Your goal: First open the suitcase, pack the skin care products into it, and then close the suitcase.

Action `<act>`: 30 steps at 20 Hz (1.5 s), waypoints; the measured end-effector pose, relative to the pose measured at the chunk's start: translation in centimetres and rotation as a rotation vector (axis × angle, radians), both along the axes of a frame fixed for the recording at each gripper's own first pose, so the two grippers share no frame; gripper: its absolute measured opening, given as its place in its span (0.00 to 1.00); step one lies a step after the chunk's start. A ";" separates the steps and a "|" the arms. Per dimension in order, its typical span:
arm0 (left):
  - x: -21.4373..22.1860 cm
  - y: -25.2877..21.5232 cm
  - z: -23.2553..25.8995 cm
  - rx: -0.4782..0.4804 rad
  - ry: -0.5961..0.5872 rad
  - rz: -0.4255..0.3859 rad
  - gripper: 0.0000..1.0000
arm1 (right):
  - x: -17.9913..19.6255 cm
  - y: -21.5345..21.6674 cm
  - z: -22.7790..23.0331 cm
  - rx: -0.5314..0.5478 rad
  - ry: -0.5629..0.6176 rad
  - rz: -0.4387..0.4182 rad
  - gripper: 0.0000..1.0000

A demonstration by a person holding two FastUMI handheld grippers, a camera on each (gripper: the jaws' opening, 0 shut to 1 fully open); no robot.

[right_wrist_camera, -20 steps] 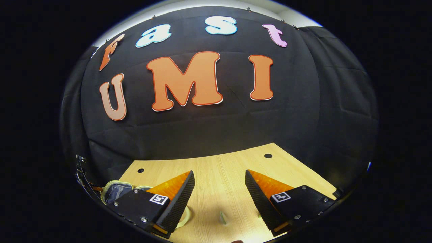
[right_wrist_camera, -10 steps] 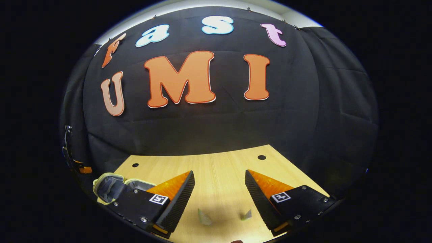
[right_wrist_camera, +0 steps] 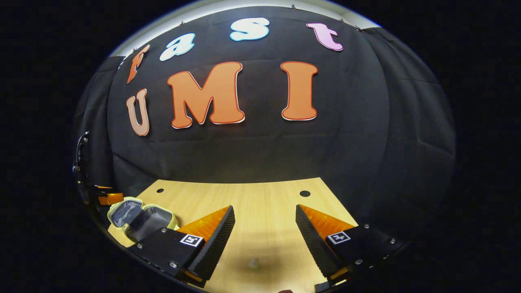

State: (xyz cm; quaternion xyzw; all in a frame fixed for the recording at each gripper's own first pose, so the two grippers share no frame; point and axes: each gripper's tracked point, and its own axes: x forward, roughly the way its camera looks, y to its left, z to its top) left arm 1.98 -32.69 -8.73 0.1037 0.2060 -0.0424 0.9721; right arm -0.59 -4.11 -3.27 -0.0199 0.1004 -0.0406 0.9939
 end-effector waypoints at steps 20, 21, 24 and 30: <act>-1.5 -22.3 -22.0 -0.006 0.243 -0.297 0.99 | -4.2 -9.9 -5.7 0.010 0.165 -0.083 0.95; -1.9 -22.1 -23.2 0.003 0.276 -0.294 1.00 | -4.2 -9.8 -6.0 0.017 0.173 -0.083 0.95; -1.9 -21.3 -25.8 0.075 0.315 -0.297 0.98 | -4.0 -9.7 -6.9 0.033 0.192 -0.083 0.95; -2.9 -22.3 -26.7 0.080 0.393 -0.325 0.36 | -4.0 -8.6 -8.0 0.033 0.205 -0.069 0.95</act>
